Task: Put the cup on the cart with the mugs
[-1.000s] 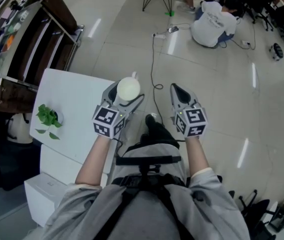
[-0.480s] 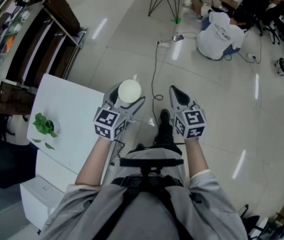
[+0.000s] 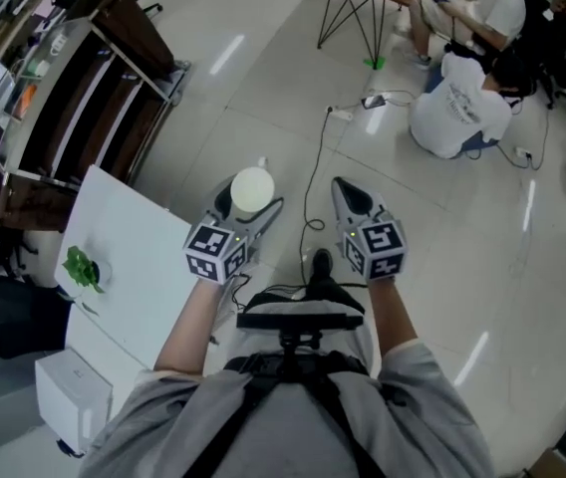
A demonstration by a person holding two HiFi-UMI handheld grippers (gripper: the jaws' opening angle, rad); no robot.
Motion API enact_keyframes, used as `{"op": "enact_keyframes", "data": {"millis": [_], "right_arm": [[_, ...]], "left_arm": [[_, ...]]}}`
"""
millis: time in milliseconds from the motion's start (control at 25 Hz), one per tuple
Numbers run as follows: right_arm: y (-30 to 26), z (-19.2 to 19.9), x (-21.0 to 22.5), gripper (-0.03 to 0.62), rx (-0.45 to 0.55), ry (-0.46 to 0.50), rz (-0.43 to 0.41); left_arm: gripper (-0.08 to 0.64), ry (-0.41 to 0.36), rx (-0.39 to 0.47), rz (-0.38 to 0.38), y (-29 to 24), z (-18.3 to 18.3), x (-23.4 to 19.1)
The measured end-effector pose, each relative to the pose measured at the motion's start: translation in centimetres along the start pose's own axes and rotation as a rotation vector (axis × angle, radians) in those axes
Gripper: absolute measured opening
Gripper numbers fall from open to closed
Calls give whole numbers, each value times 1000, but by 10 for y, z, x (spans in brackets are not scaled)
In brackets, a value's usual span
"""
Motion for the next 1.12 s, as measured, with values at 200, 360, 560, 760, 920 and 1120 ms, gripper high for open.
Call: {"op": "enact_keyframes", "data": {"millis": [200, 360, 560, 760, 920, 1120], "right_arm": [[-41, -34, 24, 3, -5, 54, -97], [-79, -55, 32, 3, 0, 68, -157], [-137, -73, 40, 3, -13, 79, -236], [-202, -92, 36, 3, -22, 127, -304], [-264, -111, 27, 3, -48, 163, -337], [-346, -142, 3, 3, -50, 203, -385]], "left_arm": [[419, 25, 32, -74, -35, -28, -19], [419, 16, 34, -122, -50, -48, -45], [419, 19, 32, -185, -74, -66, -87], [419, 18, 53, -248, -90, -77, -143], [419, 43, 64, -279, -98, -88, -200], [419, 76, 78, -307, -101, -100, -277]]}}
Point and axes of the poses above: the fingertips, and each gripper's own axes: y backward along the fingers, x to its right, z out of its underside, the point moved 2 cm from there along y, backward along the fingers, and after that the axes turned 3 degrees about x, right-handed, at the moved point
